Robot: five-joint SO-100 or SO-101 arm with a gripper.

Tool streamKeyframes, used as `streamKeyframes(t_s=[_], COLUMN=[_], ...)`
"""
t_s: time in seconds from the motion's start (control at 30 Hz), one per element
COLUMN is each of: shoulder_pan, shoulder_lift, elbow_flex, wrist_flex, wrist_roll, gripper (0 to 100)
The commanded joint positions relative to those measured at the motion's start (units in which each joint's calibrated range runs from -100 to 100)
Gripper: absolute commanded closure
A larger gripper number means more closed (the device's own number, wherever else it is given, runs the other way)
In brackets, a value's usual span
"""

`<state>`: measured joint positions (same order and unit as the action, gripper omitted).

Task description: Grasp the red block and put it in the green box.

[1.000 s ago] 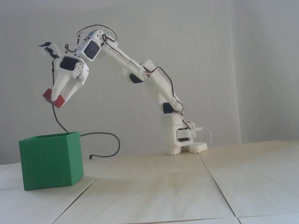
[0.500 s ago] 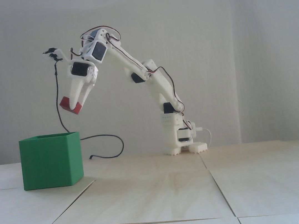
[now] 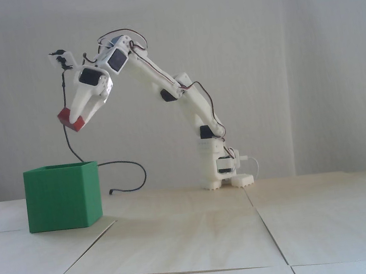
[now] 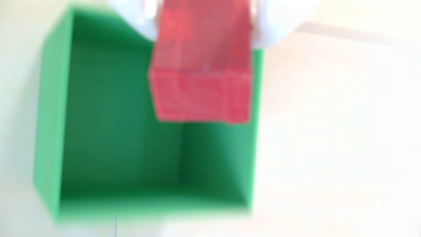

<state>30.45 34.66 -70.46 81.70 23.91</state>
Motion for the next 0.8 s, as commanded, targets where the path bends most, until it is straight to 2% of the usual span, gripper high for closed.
streamKeyframes(t_s=[0.0, 0.23, 0.63, 0.77], shoulder_pan=[2.24, 3.44, 3.20, 2.56], shoulder_lift=[1.86, 5.09, 5.09, 4.62], elbow_flex=[-0.97, -0.97, -0.88, -0.97], wrist_flex=[-7.25, -12.47, -11.63, -7.67], wrist_roll=[0.34, 0.45, 0.45, 0.66], gripper=[98, 98, 98, 98])
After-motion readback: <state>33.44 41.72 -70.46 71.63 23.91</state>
